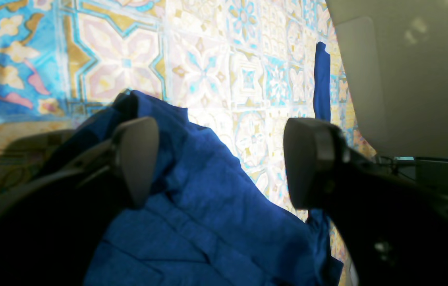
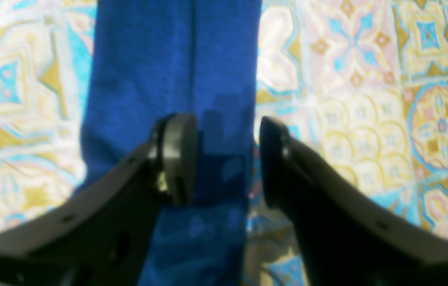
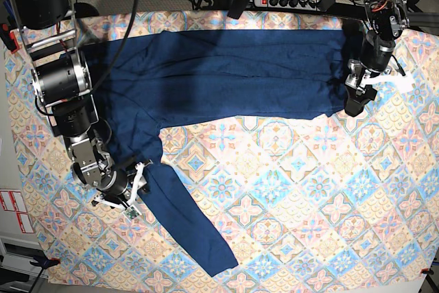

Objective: Fold the T-shirt properly
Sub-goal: 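Move the right gripper down to the trailing sleeve and grasp it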

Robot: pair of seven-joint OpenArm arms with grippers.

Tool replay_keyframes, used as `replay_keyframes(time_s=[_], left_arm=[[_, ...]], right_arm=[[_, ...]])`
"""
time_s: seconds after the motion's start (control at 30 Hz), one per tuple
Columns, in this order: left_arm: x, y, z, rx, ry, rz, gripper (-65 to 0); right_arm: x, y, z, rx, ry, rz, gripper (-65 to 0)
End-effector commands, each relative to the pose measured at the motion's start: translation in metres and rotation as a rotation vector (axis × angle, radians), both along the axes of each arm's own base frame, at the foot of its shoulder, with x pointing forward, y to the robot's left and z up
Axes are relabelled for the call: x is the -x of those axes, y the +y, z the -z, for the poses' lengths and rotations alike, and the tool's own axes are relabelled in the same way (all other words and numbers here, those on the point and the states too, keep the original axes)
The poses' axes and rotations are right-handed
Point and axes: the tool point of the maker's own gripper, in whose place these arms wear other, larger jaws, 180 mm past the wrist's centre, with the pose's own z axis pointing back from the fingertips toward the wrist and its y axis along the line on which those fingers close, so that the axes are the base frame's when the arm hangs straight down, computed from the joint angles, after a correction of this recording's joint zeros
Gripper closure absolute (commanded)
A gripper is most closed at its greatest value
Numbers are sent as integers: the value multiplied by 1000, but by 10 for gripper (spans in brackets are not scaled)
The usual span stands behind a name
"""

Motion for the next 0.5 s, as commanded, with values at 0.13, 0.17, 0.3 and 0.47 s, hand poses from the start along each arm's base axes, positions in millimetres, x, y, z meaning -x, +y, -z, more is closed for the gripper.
replay_keyframes(time_s=[0.13,0.17,0.3,0.47], left_arm=[[-5,3,-12,2,-44,-3,-480],[-5,3,-12,2,-44,-3,-480],[-7,3,-13,3,-49,-4,-480],[-8,2,-14,4,-52,-5,-480]], right_arm=[[-21,-1,-26,-20,-69,5,-252],[-20,-2,-26,-18,-69,6,-252],[-28,-3,-36,-18,-88,7,-252],[-28,-3,-36,-20,-87,9,-252]])
